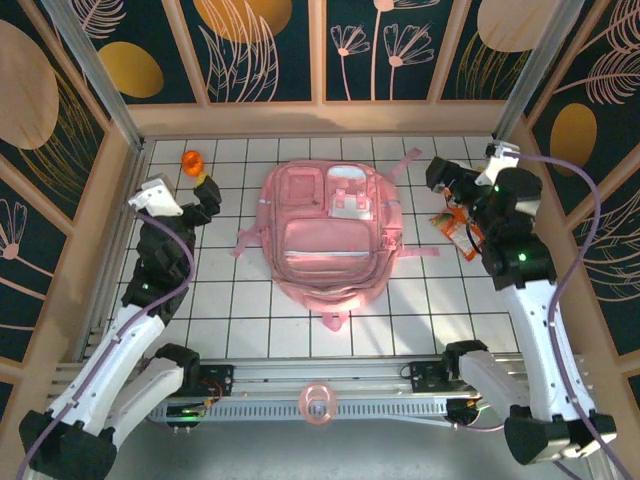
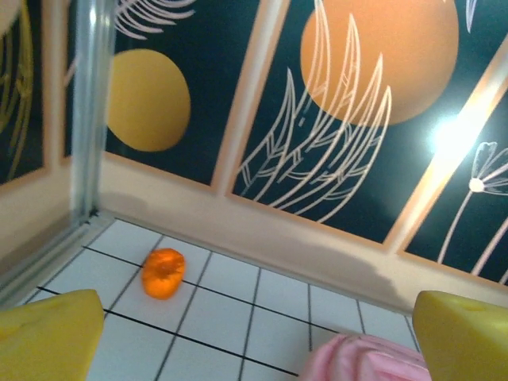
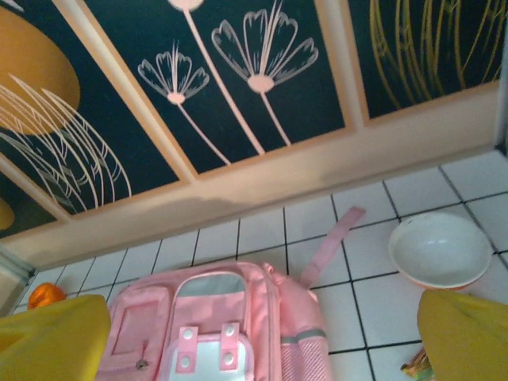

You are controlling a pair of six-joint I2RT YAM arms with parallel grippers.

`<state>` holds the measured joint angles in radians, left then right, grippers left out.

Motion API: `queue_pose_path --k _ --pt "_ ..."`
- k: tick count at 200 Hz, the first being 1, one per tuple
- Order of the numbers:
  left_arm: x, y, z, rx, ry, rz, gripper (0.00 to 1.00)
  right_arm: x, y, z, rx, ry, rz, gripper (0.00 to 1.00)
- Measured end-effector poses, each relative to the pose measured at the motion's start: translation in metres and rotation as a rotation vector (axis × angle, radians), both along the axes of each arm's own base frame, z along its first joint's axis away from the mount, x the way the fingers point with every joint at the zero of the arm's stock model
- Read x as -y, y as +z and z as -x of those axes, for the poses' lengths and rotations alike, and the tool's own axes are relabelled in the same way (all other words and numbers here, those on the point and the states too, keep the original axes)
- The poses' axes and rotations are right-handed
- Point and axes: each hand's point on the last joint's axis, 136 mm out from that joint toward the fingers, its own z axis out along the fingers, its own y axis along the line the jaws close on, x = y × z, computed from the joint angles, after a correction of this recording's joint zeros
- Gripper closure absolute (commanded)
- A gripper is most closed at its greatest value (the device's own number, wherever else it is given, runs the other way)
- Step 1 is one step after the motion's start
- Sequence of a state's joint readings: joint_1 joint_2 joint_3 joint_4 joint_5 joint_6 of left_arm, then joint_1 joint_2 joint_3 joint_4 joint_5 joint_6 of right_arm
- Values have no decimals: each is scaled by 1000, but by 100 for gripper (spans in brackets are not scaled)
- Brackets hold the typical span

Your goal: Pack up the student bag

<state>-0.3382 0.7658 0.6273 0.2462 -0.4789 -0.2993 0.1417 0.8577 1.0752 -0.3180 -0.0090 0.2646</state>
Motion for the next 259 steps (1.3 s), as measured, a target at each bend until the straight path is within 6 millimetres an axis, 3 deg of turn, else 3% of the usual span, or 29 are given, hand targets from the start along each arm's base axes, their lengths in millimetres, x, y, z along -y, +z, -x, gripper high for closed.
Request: queue_pose_path --k 32,74,105,131,146,228,259 --pt "-9 -30 12 18 36 -133 1 13 -9 15 85 -54 40 1" --pt "-12 -83 20 -11 42 -269 1 21 -65 11 47 -94 107 1" --pt "-16 -109 31 2 50 -329 1 22 -113 5 -11 -93 150 1" --pt "-25 -126 40 6 85 -332 1 22 -140 2 -11 -96 156 1" --pt "-29 -127 42 17 109 -323 1 23 -154 2 -9 -96 168 1" --pt "-41 -77 59 225 185 -211 1 21 -203 6 35 -65 260 1" --pt "-39 -75 59 234 174 -211 1 23 -225 13 48 -67 287 1"
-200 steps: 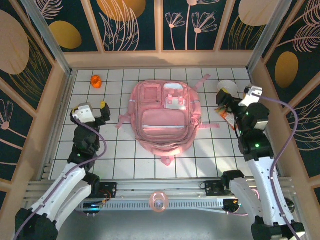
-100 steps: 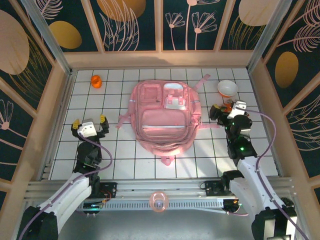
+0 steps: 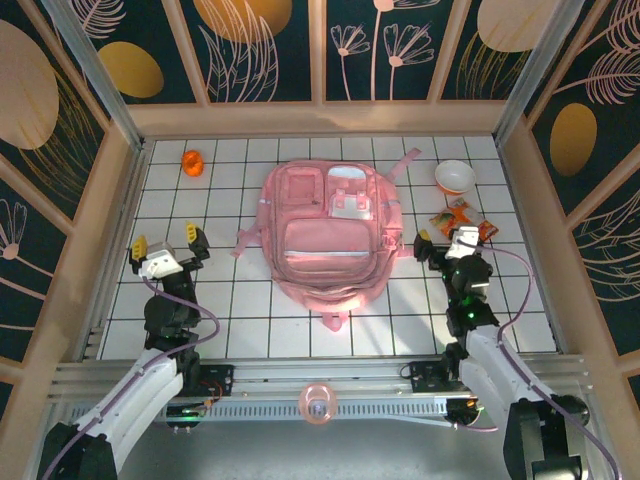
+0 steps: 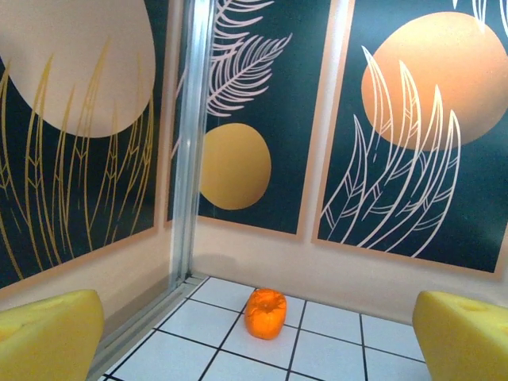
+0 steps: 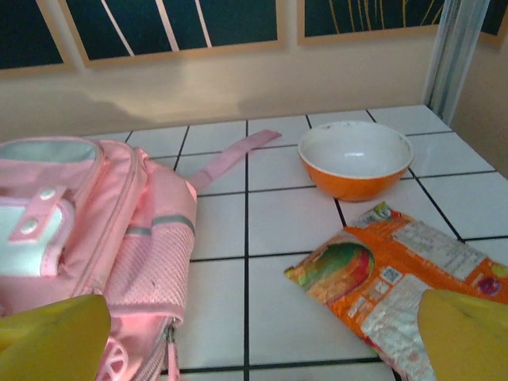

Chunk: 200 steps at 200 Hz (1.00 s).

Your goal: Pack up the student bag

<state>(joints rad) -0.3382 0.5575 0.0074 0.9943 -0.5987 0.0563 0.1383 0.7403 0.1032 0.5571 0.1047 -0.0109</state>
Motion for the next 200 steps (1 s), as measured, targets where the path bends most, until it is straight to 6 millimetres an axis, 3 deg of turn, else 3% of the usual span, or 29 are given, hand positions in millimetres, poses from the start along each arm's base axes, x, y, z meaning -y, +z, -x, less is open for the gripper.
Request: queue_pose_path --k 36,60,112,152,186,200 --pt "6 -15 -12 -57 -17 -28 1 1 -15 2 17 -1 19 1" --pt "12 -38 -26 -142 -28 -61 1 -1 -26 0 10 10 34 1" --pt "19 -87 -49 -292 -40 -135 1 -7 -28 -15 50 50 39 1" --pt "12 -100 -57 -308 -29 -149 1 -9 -30 -33 66 71 70 1" --pt "-4 -141 -61 -437 -4 -148 1 6 -35 -37 89 48 58 1" --pt "-7 -146 -62 -452 -7 -140 1 5 -42 -37 73 57 54 1"
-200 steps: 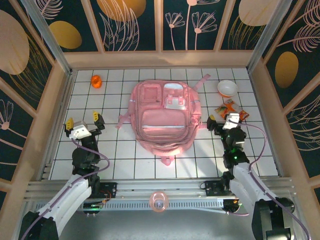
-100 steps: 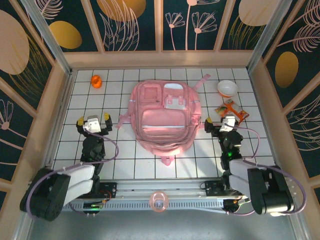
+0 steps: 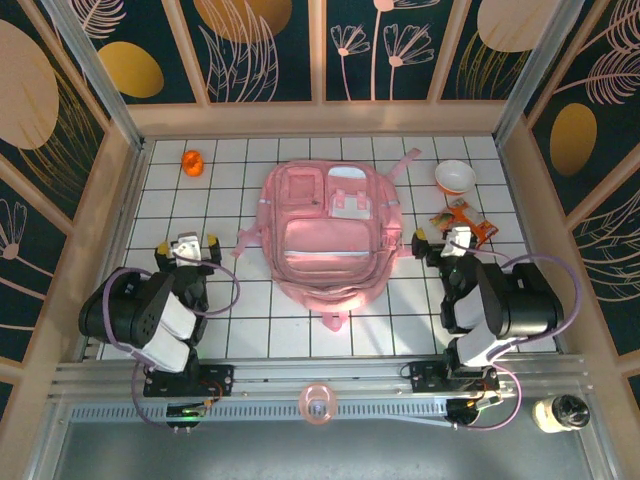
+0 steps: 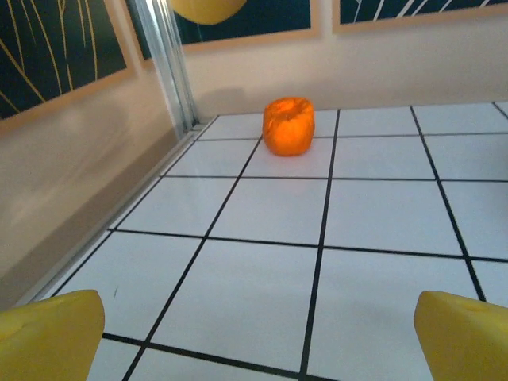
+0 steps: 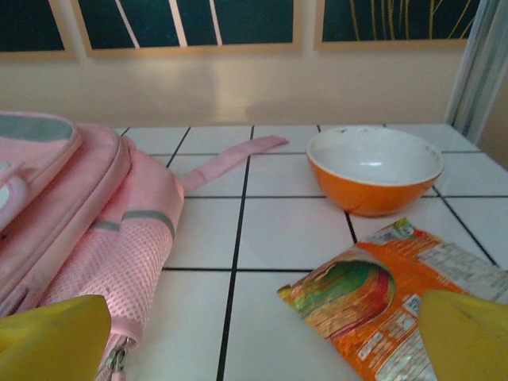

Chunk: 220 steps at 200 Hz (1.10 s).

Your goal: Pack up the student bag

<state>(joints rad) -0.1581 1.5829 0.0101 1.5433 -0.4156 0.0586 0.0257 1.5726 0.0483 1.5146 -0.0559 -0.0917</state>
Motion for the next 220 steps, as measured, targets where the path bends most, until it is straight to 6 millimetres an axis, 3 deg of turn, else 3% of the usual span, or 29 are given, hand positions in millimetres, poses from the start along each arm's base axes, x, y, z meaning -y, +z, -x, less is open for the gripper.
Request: queue_pose_path --k 25,39,52,107,220 --pt "0 24 -24 68 -30 47 1 2 6 -14 6 -7 -21 1" --pt "-6 40 -49 99 -46 84 1 14 16 -33 15 -31 -54 1" --pt "-13 49 -58 118 -50 107 1 26 24 -40 31 -64 -75 1" --pt "-5 30 -59 42 -99 147 1 24 9 -40 -34 -65 -98 1" --pt "-3 27 -58 27 -109 153 1 24 5 -39 -48 -66 -101 1"
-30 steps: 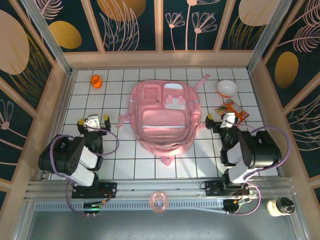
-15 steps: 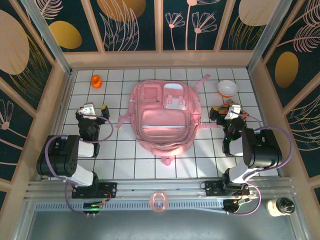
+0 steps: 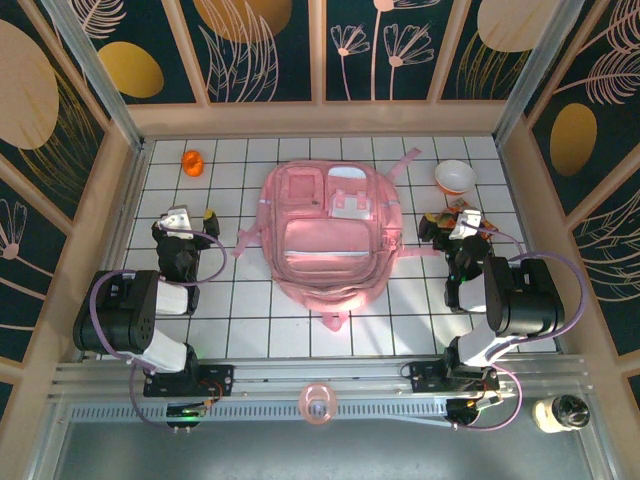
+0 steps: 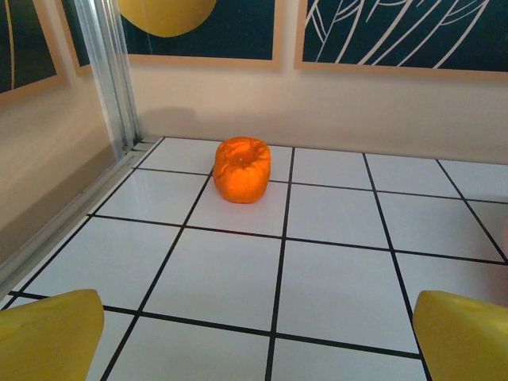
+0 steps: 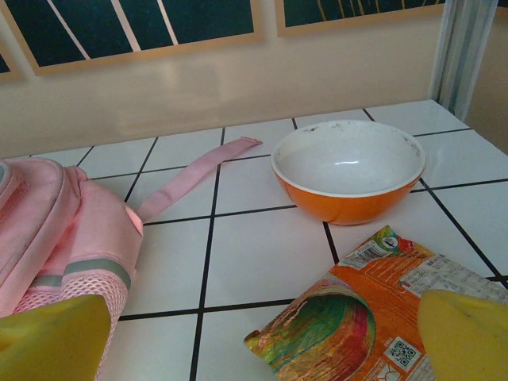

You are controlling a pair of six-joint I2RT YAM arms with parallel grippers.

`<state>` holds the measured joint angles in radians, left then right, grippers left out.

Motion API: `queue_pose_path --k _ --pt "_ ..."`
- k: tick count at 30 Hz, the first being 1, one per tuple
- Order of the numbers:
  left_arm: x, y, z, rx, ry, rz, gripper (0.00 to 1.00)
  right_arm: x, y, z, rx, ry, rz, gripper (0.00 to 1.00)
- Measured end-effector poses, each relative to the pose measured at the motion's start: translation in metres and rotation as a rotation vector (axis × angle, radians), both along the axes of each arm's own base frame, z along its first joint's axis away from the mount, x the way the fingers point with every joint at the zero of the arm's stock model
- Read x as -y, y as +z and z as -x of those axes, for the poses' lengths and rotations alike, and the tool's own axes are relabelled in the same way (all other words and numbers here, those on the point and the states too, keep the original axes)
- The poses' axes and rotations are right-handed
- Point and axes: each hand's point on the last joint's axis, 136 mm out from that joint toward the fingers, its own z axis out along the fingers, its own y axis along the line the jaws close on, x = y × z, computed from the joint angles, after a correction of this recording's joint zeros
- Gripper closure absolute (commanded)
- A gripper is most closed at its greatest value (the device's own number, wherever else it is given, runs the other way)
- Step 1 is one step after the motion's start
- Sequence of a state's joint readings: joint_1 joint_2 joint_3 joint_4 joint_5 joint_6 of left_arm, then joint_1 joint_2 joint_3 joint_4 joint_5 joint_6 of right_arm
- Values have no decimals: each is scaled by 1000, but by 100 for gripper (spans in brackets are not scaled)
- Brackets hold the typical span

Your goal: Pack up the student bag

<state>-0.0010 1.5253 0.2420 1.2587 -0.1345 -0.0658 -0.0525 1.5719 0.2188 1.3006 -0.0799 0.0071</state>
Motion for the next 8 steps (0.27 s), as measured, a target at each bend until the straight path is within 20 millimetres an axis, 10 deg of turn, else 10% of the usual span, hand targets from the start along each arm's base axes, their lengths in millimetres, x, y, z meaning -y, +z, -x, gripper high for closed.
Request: queue_pose_path --k 8 --pt "0 -1 0 -3 0 0 1 0 0 0 0 0 0 1"
